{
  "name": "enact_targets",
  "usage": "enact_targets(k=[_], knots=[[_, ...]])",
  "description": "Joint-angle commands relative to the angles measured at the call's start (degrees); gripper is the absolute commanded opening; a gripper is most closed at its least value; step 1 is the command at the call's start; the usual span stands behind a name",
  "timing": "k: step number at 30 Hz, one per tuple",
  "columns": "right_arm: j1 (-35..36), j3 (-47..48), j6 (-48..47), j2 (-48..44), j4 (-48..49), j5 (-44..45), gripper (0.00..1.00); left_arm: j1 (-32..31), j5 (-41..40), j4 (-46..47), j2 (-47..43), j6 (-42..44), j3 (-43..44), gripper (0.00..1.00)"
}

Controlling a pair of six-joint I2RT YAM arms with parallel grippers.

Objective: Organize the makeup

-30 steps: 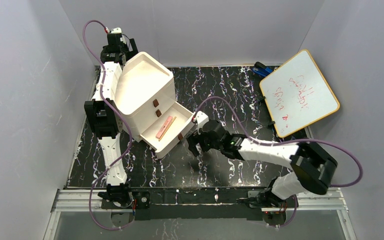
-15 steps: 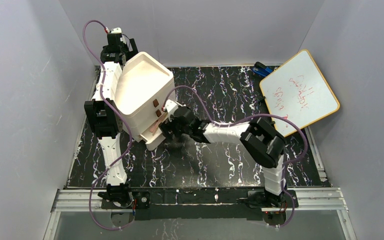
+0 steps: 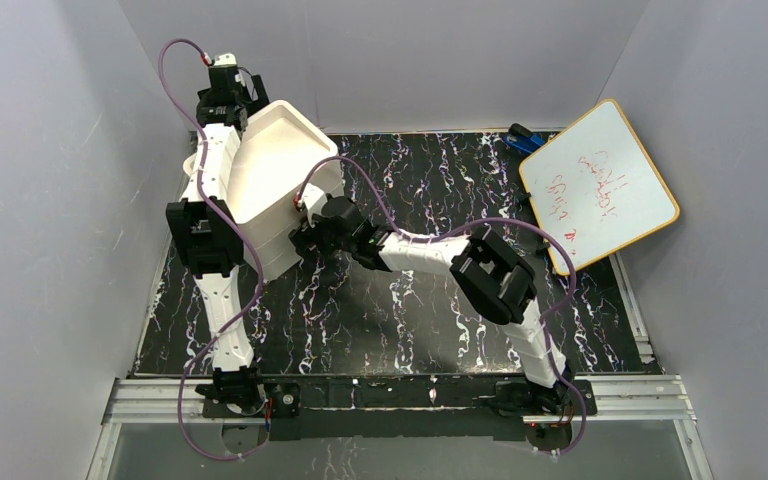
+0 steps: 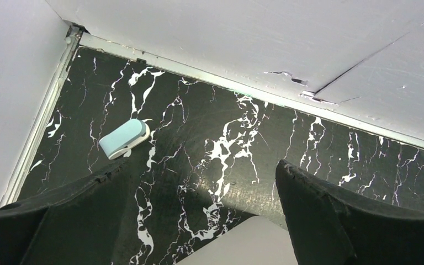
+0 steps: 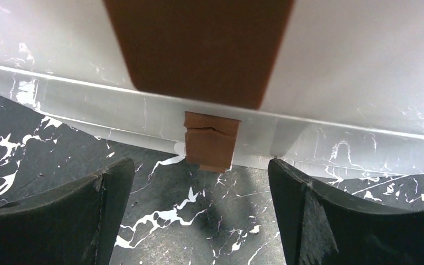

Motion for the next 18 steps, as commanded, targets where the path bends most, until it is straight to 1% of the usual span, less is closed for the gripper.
enact_targets(k=[1,3,4,6,8,11,14,18], knots=[[-0.15,0.65,-1.13,-3.15,2.17,-1.46,0.99,0.54,2.65,-0.83,-2.47,0.72,-0.26,0.98],[-0.15,-3.86,-1.13,-7.89,1.42,-1.76,0.99,3.2,5.83,1.6,-3.8,-0.91,-2.62,0.98],[-0.15,-6.15,-2.65,-10.39,0.7,-2.13,0.99,4.5,7.04,3.28,-4.67,-1.83,-4.04,0.98],[-0.19,-10.06,-3.86,-15.67,-1.88,-2.35,0.99,6.72,8.26,6.76,-6.59,-3.17,-6.51,0.98],[-0.16,-13.89,-4.43,-21.36,-4.07,-4.23,0.99,8.0,8.1,10.04,-8.45,-3.27,-7.87,0.98],[-0.15,-19.41,-4.64,-29.54,-5.58,-3.57,0.99,8.28,6.35,16.13,-11.87,-1.12,-9.32,0.98],[-0.17,-23.2,-4.36,-36.44,-7.22,-2.25,0.99,8.24,6.49,19.92,-13.76,0.17,-7.72,0.98],[-0.15,-25.74,-3.89,-43.31,-9.15,0.5,0.99,8.24,5.68,21.01,-15.5,0.58,-2.56,0.98]])
